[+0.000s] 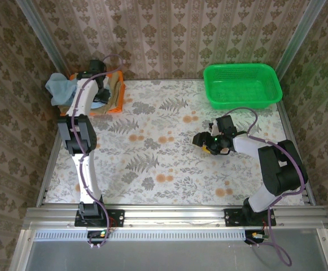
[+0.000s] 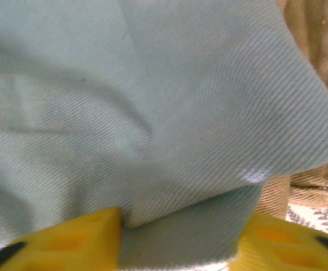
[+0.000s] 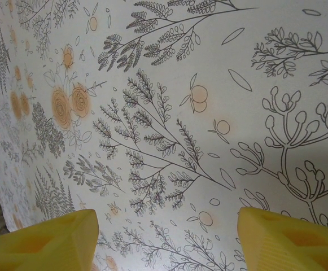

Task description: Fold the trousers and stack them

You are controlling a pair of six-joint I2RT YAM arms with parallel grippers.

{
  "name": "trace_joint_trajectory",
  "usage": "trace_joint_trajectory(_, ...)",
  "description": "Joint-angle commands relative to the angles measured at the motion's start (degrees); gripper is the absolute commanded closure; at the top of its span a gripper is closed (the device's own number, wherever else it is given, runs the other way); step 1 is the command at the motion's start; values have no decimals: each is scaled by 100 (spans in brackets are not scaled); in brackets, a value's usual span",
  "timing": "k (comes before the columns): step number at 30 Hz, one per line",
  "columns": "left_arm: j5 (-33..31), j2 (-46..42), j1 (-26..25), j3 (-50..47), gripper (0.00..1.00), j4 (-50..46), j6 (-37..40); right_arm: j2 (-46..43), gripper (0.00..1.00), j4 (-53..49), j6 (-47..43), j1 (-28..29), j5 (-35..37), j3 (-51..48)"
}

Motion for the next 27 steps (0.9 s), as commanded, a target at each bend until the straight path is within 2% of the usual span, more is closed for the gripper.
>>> trace_joint_trajectory(1,204,103,36,115,36,-114,63,-36,32,42,27,26,-29,-47)
trace_joint_trajectory(4,259,118,-40,37,29,-50,128,-31,32,42,19,24,-18,-54)
trace_joint_trajectory(6,94,225,-51,84,30,-54,139,-30,32,41,24,31,-14,-54)
trace_joint_trajectory(12,13,418,102,176,53,-40,6,-171,32,-78,-33,2,62,-99)
trace_joint_trajectory(16,49,412,144,173,73,-34,5,-209,32,-99,-34,-2,59,-83)
trace_joint_trajectory(20,-4,281,151,181,100,14,52,-205,32,-86,-7,0,52,-72)
trace_joint_trajectory(27,94,-200,98,234,100,221,41,-269,32,-48,28,2,49,-106)
